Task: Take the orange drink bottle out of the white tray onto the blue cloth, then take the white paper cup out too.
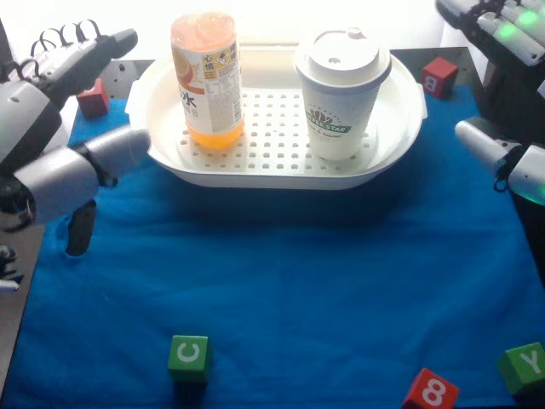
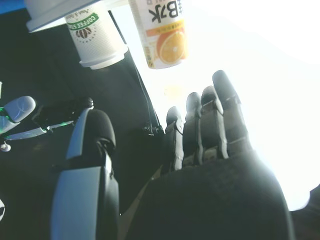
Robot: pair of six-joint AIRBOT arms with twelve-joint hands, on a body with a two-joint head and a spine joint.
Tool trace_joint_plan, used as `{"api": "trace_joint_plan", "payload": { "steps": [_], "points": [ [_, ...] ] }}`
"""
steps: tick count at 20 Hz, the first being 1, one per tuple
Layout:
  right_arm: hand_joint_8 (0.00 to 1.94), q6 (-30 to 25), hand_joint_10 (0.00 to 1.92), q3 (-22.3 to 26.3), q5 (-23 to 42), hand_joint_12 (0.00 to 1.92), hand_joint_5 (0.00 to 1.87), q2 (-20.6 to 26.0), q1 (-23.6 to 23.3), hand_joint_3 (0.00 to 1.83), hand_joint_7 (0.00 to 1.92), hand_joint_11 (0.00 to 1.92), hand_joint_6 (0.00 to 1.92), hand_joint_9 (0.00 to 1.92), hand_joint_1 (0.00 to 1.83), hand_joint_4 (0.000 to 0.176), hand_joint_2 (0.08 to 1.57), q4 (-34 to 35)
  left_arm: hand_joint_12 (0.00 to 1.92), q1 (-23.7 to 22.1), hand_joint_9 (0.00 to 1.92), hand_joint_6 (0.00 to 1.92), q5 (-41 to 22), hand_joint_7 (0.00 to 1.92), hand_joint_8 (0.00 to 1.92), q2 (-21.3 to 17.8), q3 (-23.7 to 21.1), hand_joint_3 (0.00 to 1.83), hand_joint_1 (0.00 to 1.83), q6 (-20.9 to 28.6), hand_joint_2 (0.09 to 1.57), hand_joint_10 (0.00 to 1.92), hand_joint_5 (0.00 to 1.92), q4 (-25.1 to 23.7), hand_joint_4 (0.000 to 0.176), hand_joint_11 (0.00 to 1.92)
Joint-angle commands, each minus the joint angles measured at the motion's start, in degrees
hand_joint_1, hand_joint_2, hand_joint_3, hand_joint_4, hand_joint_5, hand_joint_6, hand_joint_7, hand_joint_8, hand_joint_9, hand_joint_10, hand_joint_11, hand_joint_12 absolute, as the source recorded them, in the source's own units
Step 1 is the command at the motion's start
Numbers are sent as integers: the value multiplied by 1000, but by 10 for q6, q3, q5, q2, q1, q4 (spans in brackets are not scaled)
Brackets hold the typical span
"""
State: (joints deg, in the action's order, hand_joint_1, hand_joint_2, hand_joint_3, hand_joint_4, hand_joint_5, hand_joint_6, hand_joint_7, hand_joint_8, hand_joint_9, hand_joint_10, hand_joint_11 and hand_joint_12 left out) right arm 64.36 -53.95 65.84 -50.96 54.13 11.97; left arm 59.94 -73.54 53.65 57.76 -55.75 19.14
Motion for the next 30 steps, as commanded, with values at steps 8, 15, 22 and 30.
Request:
{"api": "trace_joint_plan", "payload": {
  "steps": [8,15,22,30],
  "points": [
    [0,-1,0,-3,71,1777,0,-7,-6,0,0,0,0,0,392,0,1389,-8,33,-51,0,0,-3,0,0,35,47,0,530,3,1211,0,0,40,71,0],
    [0,-1,0,-5,71,1487,0,-10,-2,0,0,0,0,0,379,0,1399,-7,0,-129,0,0,119,0,0,97,131,0,553,7,1082,0,0,65,126,0],
    [0,-1,0,-5,71,0,0,-12,0,0,0,0,0,0,436,0,1393,-8,0,-193,0,0,211,0,0,155,209,0,553,10,1008,0,0,79,168,0],
    [0,-2,0,-5,71,0,0,-13,4,0,0,0,0,0,573,0,1368,-9,1846,-220,229,403,276,324,785,217,286,2,848,85,1076,1301,270,51,0,172]
  ]
}}
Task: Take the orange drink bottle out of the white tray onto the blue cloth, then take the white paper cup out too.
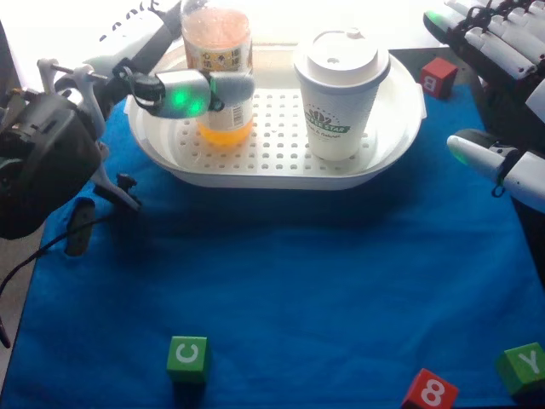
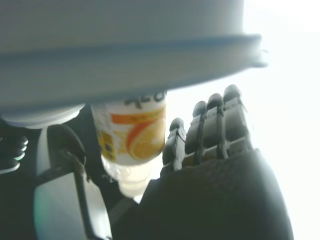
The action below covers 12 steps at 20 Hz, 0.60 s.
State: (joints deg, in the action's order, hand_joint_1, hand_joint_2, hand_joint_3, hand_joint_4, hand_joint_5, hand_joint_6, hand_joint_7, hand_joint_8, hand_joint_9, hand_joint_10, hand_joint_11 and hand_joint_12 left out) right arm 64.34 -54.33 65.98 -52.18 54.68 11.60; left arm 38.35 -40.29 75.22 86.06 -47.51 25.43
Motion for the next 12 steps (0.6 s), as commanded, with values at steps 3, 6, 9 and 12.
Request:
{"api": "trace_joint_plan", "payload": {
  "steps": [3,6,9,12],
  "points": [
    [0,-3,0,-1,70,0,0,-1,3,0,0,0,0,0,599,0,1360,-5,1920,-5,515,1125,-64,705,1489,0,2,4,1156,17,1215,1616,842,-24,0,459],
    [0,-5,0,-1,70,0,3,-1,4,3,0,0,1,0,536,0,1378,-4,1921,-5,568,1171,-87,728,1589,-10,-11,4,1163,21,1243,1774,779,-40,0,572],
    [0,-6,0,-1,70,5,4,-1,4,1,0,1,1,0,575,0,1374,-4,1921,-6,394,1264,-121,644,1494,-28,-33,0,1146,23,1244,1606,842,-58,0,278],
    [0,-7,0,-1,70,4,0,-1,4,5,0,8,0,0,511,0,1384,-3,1920,-14,277,1292,-165,556,1460,-57,-63,3,1115,23,1248,1505,825,-86,0,103]
  ]
}}
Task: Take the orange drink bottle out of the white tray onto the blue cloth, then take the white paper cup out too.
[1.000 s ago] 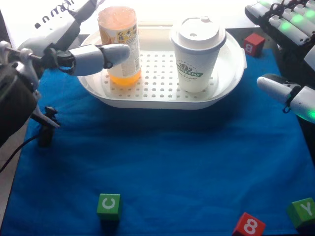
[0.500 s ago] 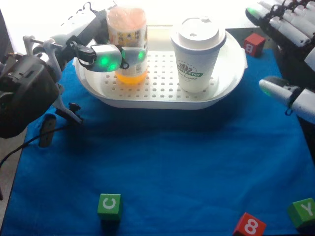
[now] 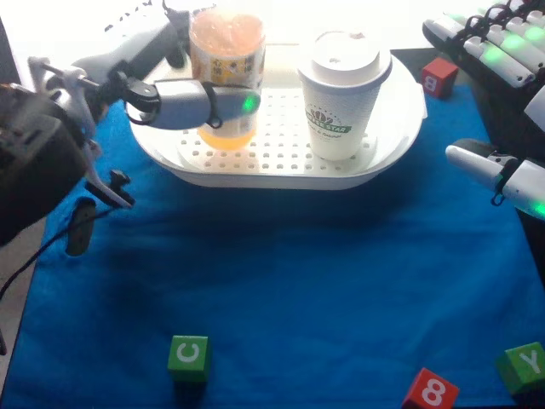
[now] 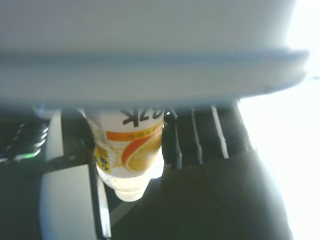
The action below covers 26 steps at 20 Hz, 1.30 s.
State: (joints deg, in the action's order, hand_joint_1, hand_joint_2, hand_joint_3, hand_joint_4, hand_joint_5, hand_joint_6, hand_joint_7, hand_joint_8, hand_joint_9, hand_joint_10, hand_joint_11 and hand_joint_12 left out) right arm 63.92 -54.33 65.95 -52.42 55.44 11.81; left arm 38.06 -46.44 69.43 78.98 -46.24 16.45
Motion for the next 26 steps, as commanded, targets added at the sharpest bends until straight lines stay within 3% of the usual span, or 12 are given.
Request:
{"api": "trace_joint_plan", "payload": {
  "steps": [1,7,9,11,13,14,15,17,18,20,23,26],
  "points": [
    [0,-3,0,-1,70,0,0,1,-3,6,0,1,0,0,486,0,1388,-4,1921,-14,345,1230,-122,597,1614,-11,-5,2,1135,11,1264,1701,804,-8,0,271],
    [0,-3,0,0,70,3,9,1,-2,0,0,6,4,0,544,0,1369,-1,1836,27,596,1255,-259,627,1091,-86,-93,0,1007,54,1202,1375,798,-85,40,458],
    [0,-3,0,0,70,0,23,0,-2,0,0,0,9,0,597,0,1357,2,1751,70,494,1247,-312,604,930,-117,-137,1,1033,55,1198,1210,807,-88,0,284],
    [0,-3,0,0,70,3,38,-1,-1,0,0,6,14,0,609,0,1351,6,1663,100,471,1223,-344,622,754,-138,-168,0,1010,55,1188,1057,823,-96,44,248],
    [0,-3,0,0,70,12,40,-1,0,0,0,19,12,0,610,0,1352,7,1552,132,538,1276,-359,712,545,-156,-201,1,1010,54,1211,910,787,-102,8,305],
    [0,-3,0,0,70,20,39,-1,0,0,0,26,11,0,573,0,1357,7,1570,142,571,1250,-362,767,1233,-159,-208,0,1122,54,1228,963,749,-102,0,353],
    [0,-3,0,0,70,23,34,-1,-1,4,0,19,8,0,507,0,1366,8,1543,157,579,1297,-361,666,891,-160,-215,0,1036,54,1225,914,762,-99,0,385],
    [0,-3,3,0,70,231,57,-1,-1,0,2,0,6,8,493,0,1375,8,1661,176,606,1437,-341,773,1401,-154,-217,0,1133,58,1273,1139,600,-85,0,523],
    [0,-3,1,0,70,256,52,-1,-1,0,0,0,3,4,485,0,1376,9,1648,181,591,1426,-327,636,944,-147,-212,0,1039,66,1271,1156,668,-82,0,540],
    [0,-3,0,-1,70,190,41,-1,-1,0,0,0,2,0,442,0,1383,10,1573,185,536,414,-288,683,518,-128,-197,0,956,80,1173,1005,575,-78,0,430],
    [0,-3,4,-2,70,363,45,-1,-1,0,0,0,3,8,429,0,1380,10,1409,188,442,38,-245,601,86,-117,-188,0,909,81,1129,570,520,-78,0,143],
    [0,-3,0,-3,70,21,1,-1,-1,1,0,0,0,0,441,0,1377,9,643,196,139,0,-234,180,0,-117,-189,0,547,81,1107,80,185,-78,103,0]
  ]
}}
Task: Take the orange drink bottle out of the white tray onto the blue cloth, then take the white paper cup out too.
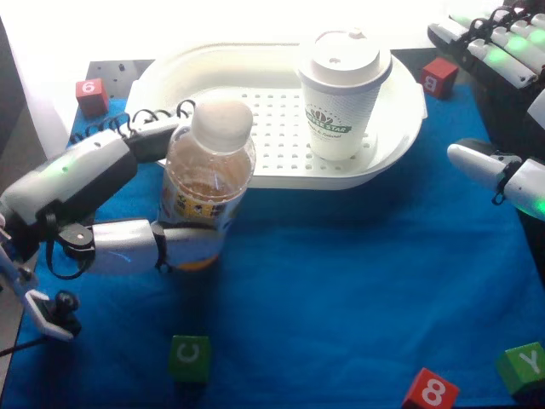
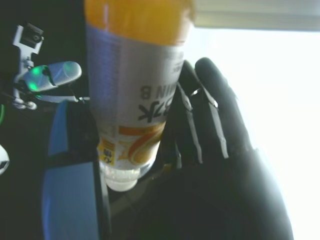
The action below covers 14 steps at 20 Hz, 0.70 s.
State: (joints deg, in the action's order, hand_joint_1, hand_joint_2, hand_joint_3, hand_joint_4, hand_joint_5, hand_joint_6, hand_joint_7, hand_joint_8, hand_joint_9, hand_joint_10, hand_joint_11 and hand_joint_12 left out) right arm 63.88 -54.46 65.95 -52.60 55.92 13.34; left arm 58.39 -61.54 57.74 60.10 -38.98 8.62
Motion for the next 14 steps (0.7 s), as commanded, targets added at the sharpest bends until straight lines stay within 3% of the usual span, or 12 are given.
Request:
{"api": "trace_joint_plan", "payload": {
  "steps": [1,2,3,6,7,8,9,10,13,14],
  "points": [
    [0,-3,0,-2,70,3,0,1,-6,5,0,0,0,0,444,0,1386,-6,385,-1,53,4,-84,90,0,-4,-3,2,465,9,1115,21,118,1,115,0],
    [0,-3,0,-3,70,0,0,1,-6,2,0,0,0,0,480,0,1382,-7,76,5,10,14,-88,17,0,-10,-7,0,445,9,1106,3,52,1,145,0],
    [0,-3,0,-3,70,0,0,1,-6,3,0,0,0,0,446,0,1386,-7,2,20,0,0,-106,0,0,-23,-19,0,389,8,1087,0,2,3,151,0],
    [0,-3,0,-5,70,0,9,1,-6,4,0,0,4,0,471,0,1391,-7,0,39,0,0,-134,0,0,-38,-34,0,376,-1,1082,0,0,9,140,0],
    [0,-3,0,-5,70,0,0,1,-6,3,0,0,0,0,498,0,1392,-7,0,45,0,0,-144,0,0,-43,-39,0,425,-5,1043,0,0,11,158,0],
    [0,-3,0,-6,70,0,0,1,-6,2,0,0,0,0,481,0,1390,-7,0,50,0,0,-154,0,0,-47,-44,0,471,-11,1029,0,0,13,161,0],
    [0,-3,0,-6,70,0,0,1,-7,2,0,0,0,0,481,0,1390,-7,0,54,0,0,-161,0,0,-51,-48,0,471,-15,1029,0,0,15,161,0],
    [0,-3,0,-6,70,0,0,1,-9,0,0,0,0,0,463,0,1373,-7,0,61,0,0,-172,0,0,-58,-54,0,506,-24,1003,0,0,20,146,0],
    [0,-3,0,-12,65,0,0,0,-24,0,0,0,0,0,450,0,1330,-14,0,80,0,0,-199,0,0,-73,-66,0,510,-45,974,0,0,40,156,0],
    [0,-3,0,-17,58,0,0,-2,-34,0,0,0,0,0,412,0,1298,-18,0,89,0,0,-207,0,0,-77,-70,0,503,-53,982,0,0,52,139,0]
  ]
}}
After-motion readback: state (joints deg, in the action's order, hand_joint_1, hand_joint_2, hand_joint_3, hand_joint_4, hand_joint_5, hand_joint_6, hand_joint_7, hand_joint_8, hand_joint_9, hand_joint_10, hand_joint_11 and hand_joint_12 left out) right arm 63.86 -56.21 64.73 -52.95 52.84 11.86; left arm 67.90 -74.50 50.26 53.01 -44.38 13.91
